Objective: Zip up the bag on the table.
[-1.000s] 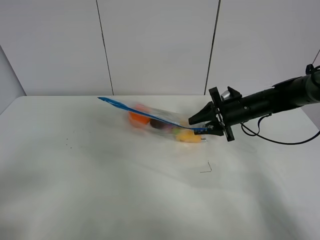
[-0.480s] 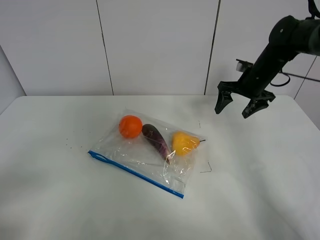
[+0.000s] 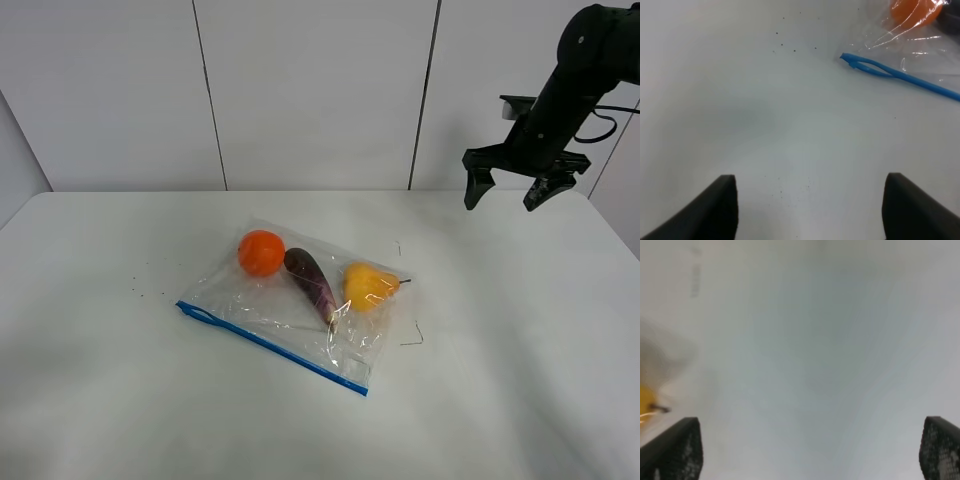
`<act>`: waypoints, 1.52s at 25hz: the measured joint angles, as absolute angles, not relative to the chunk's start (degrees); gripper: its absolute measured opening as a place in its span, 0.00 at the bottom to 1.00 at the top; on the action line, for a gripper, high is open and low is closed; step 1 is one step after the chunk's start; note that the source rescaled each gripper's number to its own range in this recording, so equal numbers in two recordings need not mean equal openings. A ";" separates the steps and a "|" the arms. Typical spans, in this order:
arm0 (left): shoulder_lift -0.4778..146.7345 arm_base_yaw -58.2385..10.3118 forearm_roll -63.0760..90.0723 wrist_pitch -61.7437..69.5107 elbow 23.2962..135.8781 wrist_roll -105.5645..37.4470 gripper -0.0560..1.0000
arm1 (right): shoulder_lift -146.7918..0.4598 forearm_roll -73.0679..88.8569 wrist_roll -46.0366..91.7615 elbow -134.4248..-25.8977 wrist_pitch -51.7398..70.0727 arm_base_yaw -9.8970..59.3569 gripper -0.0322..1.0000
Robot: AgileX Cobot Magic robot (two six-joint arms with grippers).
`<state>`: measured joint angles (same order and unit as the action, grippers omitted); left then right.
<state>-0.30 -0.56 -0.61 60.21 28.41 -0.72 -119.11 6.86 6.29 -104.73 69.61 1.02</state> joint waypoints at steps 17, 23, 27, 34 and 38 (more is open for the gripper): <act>-0.30 -0.56 -0.61 60.21 28.41 -0.94 0.82 | -99.13 5.23 7.25 -84.47 69.54 -1.99 1.00; -0.30 -0.56 -0.61 60.21 28.41 -0.94 0.82 | -79.73 5.23 7.32 -61.76 69.71 -1.99 1.00; -0.30 -0.56 -0.61 60.21 28.41 -0.94 0.82 | -66.68 5.23 6.89 -47.73 67.38 -1.99 1.00; -0.30 -0.56 -0.61 60.21 28.41 -0.94 0.82 | -43.71 5.23 6.33 -31.39 60.30 -1.99 1.00; -0.30 -0.56 -0.61 60.21 28.41 -0.94 0.82 | -31.93 5.09 5.69 -29.08 59.21 -1.99 1.00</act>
